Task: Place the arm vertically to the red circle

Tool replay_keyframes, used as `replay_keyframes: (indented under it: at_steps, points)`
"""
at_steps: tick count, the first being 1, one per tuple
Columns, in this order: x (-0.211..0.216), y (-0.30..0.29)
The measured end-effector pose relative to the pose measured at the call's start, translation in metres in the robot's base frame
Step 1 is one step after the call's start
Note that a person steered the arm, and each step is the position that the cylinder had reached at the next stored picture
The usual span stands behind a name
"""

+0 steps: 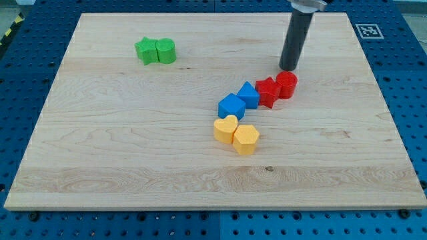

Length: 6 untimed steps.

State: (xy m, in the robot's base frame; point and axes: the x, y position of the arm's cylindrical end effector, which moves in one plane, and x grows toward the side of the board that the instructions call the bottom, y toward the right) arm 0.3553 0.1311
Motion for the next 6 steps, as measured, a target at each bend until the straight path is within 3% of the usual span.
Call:
replay_keyframes:
  at_steps: [6]
  points:
    - [-0.034,-0.018]
